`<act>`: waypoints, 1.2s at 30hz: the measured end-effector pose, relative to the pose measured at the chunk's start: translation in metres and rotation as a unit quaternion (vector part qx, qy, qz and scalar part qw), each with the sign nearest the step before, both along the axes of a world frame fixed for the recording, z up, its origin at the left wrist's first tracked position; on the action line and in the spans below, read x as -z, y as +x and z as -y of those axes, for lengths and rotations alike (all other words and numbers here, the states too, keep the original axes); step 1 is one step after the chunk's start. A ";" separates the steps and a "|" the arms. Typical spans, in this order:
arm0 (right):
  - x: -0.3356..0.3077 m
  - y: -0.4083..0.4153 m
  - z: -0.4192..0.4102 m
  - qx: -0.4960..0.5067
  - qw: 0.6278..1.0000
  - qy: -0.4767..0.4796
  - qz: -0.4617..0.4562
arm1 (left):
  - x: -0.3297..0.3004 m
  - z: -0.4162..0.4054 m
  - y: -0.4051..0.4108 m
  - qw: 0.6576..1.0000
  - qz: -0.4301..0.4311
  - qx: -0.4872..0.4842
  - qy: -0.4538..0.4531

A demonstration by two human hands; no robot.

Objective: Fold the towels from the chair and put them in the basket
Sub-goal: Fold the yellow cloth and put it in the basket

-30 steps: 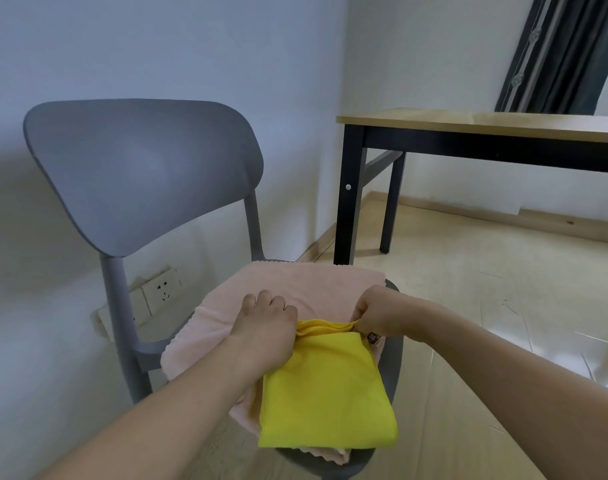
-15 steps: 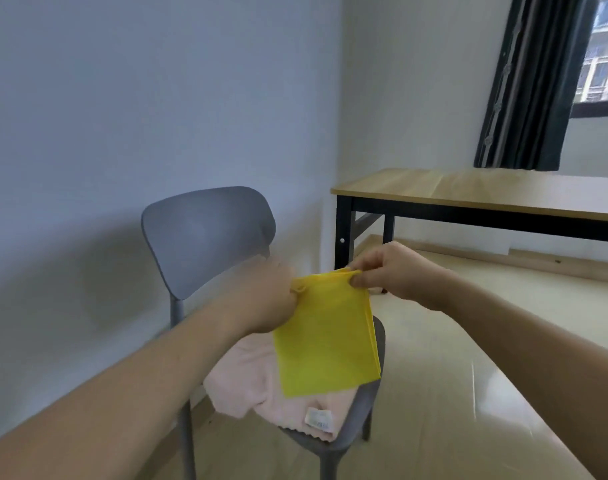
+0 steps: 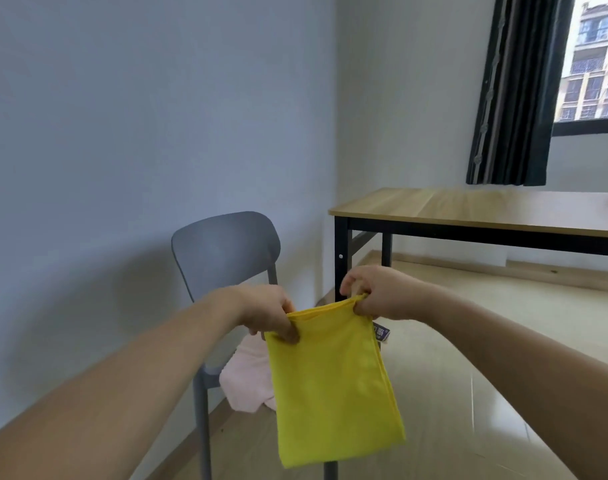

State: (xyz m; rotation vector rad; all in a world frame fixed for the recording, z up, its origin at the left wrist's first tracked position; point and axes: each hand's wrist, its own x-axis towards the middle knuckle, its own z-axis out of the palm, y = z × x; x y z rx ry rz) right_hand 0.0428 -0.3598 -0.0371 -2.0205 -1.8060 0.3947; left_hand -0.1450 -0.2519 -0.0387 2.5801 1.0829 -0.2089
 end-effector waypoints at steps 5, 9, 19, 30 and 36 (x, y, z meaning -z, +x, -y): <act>0.013 0.001 -0.018 0.044 0.982 0.172 0.068 | 0.017 -0.022 0.004 0.968 0.141 -0.018 0.207; 0.051 0.005 -0.033 0.044 0.979 0.196 0.037 | 0.046 -0.032 0.005 0.951 0.131 0.023 0.281; 0.179 0.018 -0.048 -0.009 0.975 -0.211 0.064 | 0.177 -0.034 0.007 0.998 -0.022 0.049 0.022; 0.184 0.035 -0.125 0.117 0.984 -0.134 0.002 | 0.205 -0.113 0.034 0.975 0.135 -0.160 -0.071; 0.214 0.038 -0.133 0.129 0.987 -0.088 -0.045 | 0.226 -0.124 0.042 0.967 0.124 -0.209 -0.076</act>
